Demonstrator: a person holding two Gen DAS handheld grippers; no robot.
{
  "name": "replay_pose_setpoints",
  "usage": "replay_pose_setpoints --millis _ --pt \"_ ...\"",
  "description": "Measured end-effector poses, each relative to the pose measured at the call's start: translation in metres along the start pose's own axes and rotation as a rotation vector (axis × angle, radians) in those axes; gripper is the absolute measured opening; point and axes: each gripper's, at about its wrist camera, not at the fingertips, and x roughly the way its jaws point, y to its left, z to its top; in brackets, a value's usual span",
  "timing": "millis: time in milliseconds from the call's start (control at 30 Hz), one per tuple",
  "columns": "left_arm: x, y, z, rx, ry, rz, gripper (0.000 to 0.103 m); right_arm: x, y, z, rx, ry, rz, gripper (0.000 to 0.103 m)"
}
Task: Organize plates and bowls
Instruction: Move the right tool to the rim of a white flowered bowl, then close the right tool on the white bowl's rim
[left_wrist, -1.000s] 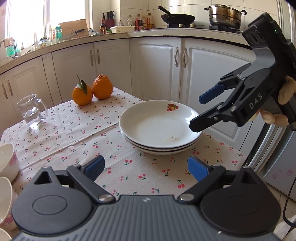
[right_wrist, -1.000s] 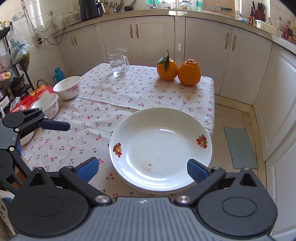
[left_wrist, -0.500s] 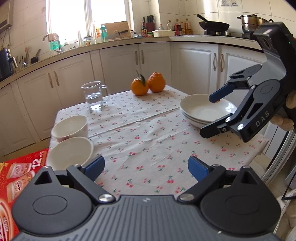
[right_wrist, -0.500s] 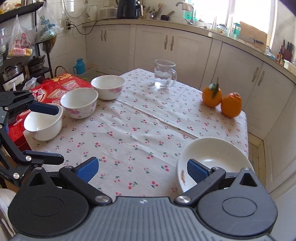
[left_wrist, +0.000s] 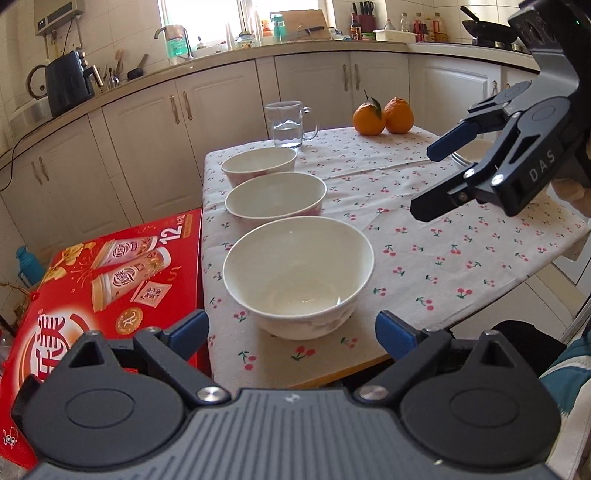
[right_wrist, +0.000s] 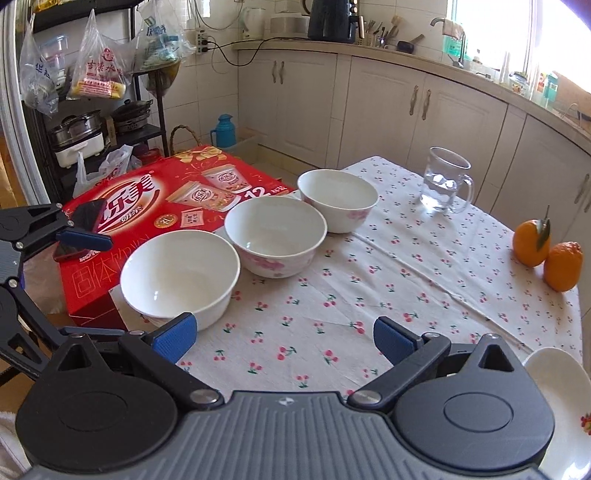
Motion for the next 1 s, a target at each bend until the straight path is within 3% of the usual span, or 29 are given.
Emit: replay_pose_setpoints --millis 367,633,900,1000 --pt "0.025 0.01 -0.004 -0.022 0.001 -0.076 0.096 0.042 0.028 0.025 -0.028 0.037 0.096 0.101" --pt "0.029 0.015 -0.001 -0.023 -0.007 -0.116 0.09 0.07 0.029 0.03 -0.005 0.09 0.166 0.085" --pt "0.031 0.017 0.003 -0.021 -0.009 -0.132 0.085 0.083 0.028 0.029 0.015 0.123 0.234 0.062" --pt "0.031 0.017 0.004 -0.022 -0.009 -0.132 0.085 0.082 0.029 0.03 0.008 0.122 0.244 0.061"
